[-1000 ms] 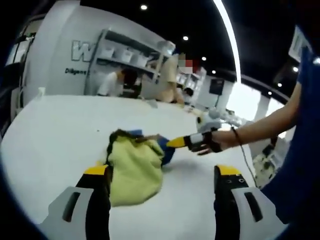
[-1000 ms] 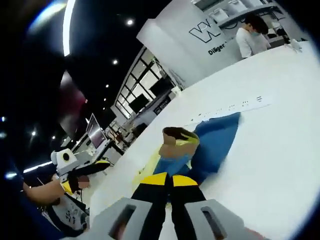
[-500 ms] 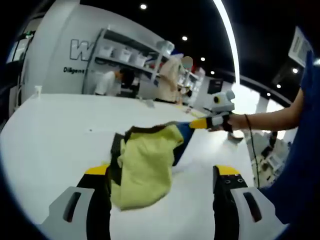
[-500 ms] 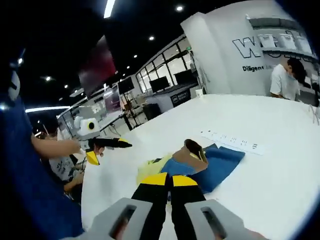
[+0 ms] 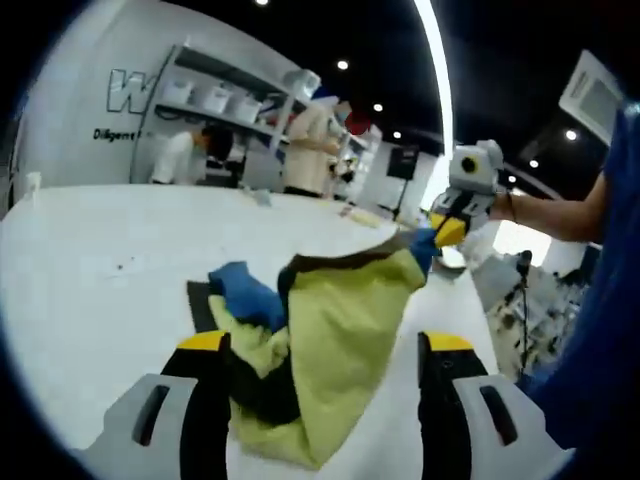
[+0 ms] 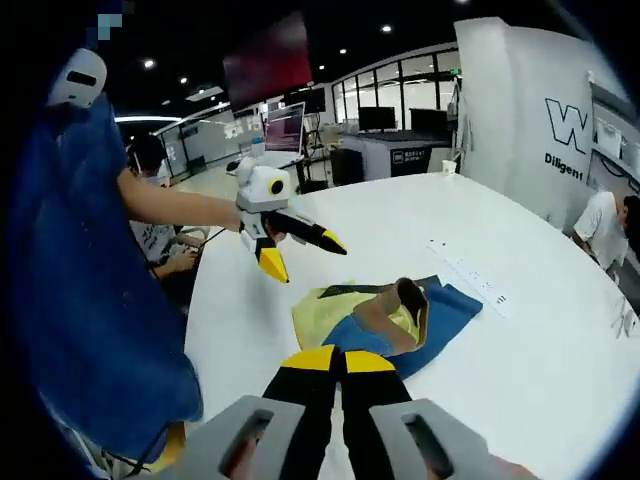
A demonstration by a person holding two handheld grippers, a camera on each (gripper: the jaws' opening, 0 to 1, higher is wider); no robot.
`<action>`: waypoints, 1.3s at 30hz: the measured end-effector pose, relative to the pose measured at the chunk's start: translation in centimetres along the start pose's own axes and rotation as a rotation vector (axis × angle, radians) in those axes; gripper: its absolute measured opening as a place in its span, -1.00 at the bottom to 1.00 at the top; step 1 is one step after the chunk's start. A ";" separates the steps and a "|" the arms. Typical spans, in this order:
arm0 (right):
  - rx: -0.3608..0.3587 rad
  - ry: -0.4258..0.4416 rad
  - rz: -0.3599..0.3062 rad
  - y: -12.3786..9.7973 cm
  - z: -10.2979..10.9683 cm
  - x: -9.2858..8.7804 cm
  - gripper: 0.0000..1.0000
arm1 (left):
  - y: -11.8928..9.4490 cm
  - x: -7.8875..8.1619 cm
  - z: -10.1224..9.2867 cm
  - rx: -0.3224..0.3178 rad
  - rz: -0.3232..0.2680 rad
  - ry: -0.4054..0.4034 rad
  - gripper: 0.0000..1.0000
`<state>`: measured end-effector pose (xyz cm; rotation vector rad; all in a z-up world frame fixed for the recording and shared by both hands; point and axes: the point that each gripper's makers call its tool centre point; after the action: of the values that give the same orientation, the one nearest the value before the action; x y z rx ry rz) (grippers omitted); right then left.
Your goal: Fold the garment on the visible template until the final outline fits inside the template.
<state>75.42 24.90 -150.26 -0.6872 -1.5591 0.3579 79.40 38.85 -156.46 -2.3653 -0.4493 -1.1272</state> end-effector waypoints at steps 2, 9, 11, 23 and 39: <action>0.003 -0.012 0.010 -0.6 0.0 -0.1 -1.00 | 0.5 0.2 -0.2 -0.004 -0.003 0.002 0.36; 0.000 -0.087 0.043 -3.0 -0.7 0.9 -1.00 | 2.6 0.7 -0.5 -0.010 -0.024 -0.006 0.20; 0.006 -0.109 0.048 -3.3 -0.7 1.3 -1.00 | 2.7 0.7 -0.5 -0.012 -0.026 -0.008 0.11; 0.024 -0.309 0.143 -5.7 -2.1 4.4 -1.00 | 4.4 -0.6 -2.1 -0.039 -0.019 -0.021 0.07; -0.179 -0.685 0.264 -13.5 -8.6 14.1 -1.00 | 4.5 1.0 -5.3 -0.074 -0.090 0.010 0.08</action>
<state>81.18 21.68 -129.92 -0.9776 -2.1694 0.7099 78.80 32.29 -154.05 -2.4232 -0.5238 -1.2143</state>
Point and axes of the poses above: the point that each gripper's makers call its tool centre point, and the gripper's own axes: y roughly forward along the fingers, z roughly to its left, x roughly out of its top, and after that the axes turned 15 degrees about -y, right-handed
